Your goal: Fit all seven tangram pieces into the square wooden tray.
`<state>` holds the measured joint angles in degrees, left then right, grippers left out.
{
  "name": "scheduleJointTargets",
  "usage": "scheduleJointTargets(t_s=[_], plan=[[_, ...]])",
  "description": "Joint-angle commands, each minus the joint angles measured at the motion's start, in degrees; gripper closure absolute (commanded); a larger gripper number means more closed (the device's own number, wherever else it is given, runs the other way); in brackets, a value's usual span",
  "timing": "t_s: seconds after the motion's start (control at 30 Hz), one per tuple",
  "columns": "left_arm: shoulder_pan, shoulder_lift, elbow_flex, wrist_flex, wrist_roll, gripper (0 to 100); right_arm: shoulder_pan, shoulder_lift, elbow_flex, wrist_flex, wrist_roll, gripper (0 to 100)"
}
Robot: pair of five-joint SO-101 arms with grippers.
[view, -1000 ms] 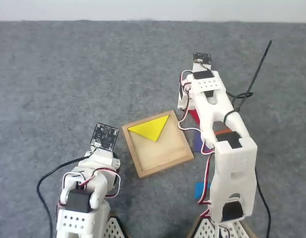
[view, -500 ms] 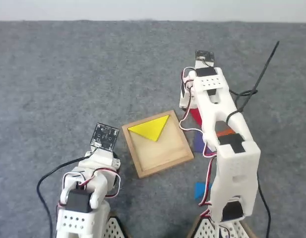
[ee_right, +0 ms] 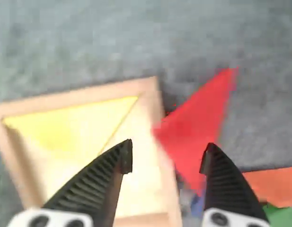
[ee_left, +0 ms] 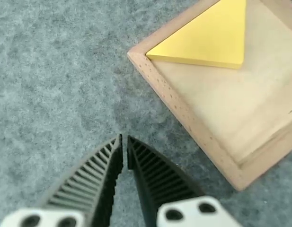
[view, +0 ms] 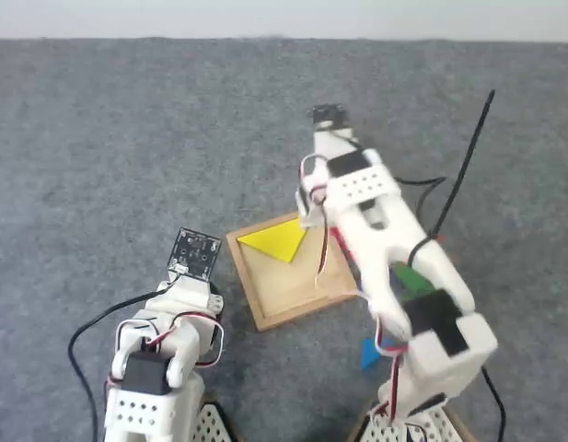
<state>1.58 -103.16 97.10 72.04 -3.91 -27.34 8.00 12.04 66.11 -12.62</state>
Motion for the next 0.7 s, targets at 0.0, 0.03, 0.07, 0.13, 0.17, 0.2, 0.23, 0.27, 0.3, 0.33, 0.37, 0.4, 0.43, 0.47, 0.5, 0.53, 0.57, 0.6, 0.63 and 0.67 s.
scheduleJointTargets(t_s=[0.0,0.03,0.07,0.13,0.17,0.2,0.23,0.27,0.3,0.33,0.37,0.4,0.43,0.47,0.5,0.53,0.57,0.6,0.63,0.67], plan=[[-0.26,-1.05,-0.57,0.26,-0.09,98,-2.95,-6.46,2.46,-1.1,3.69,78.6],[-0.26,-1.05,-0.57,0.26,-0.09,98,-3.82,-6.55,3.08,-1.19,4.31,78.6],[-0.26,-1.05,-0.57,0.26,-0.09,98,-4.7,-6.55,3.6,-1.36,4.75,78.6],[-0.26,-1.05,-0.57,0.26,-0.09,98,-6.46,-6.55,4.04,-1.36,4.84,78.6],[-0.26,-1.05,-0.57,0.26,-0.09,98,-7.25,-6.55,4.04,-1.36,4.84,78.6],[-0.26,-1.05,-0.57,0.26,-0.09,98,-7.6,-6.55,4.04,-1.36,4.84,78.6],[-0.26,-1.05,-0.57,0.26,-0.09,98,-7.78,-6.55,3.87,-1.36,4.84,78.6],[-0.26,-1.05,-0.57,0.26,-0.09,98,-7.52,-6.55,3.69,-1.36,4.84,78.6],[-0.26,-1.05,-0.57,0.26,-0.09,98,-6.81,-6.9,3.69,-1.36,4.84,78.6],[-0.26,-1.05,-0.57,0.26,-0.09,98,-5.58,-7.08,3.52,-1.36,4.84,78.3],[-0.26,-1.05,-0.57,0.26,-0.09,98,-4.26,-7.25,2.81,-1.36,4.84,78.3],[-0.26,-1.05,-0.57,0.26,-0.09,98,-2.33,-7.43,1.67,-0.92,4.84,78.2],[-0.26,-1.05,-0.57,0.26,-0.09,98,0.04,-7.69,0.79,-0.92,4.84,78.2],[-0.26,-1.05,-0.57,0.26,-0.09,98,2.95,-7.69,-0.35,-1.19,4.92,78.2],[-0.26,-1.05,-0.57,0.26,-0.09,98,5.85,-7.25,-1.67,-1.63,5.45,78.2],[-0.26,-1.05,-0.57,0.26,-0.09,98,8.57,-6.46,-2.73,-2.59,7.03,78.3],[-0.26,-1.05,-0.57,0.26,-0.09,98,11.12,-5.05,-3.87,-3.12,8.53,78.5],[-0.26,-1.05,-0.57,0.26,-0.09,98,13.14,-3.3,-5.01,-3.3,9.67,78.6],[-0.26,-1.05,-0.57,0.26,-0.09,98,14.73,-1.27,-6.15,-3.3,10.46,78.6],[-0.26,-1.05,-0.57,0.26,-0.09,98,15.78,1.01,-7.3,-3.3,10.99,78.6]])
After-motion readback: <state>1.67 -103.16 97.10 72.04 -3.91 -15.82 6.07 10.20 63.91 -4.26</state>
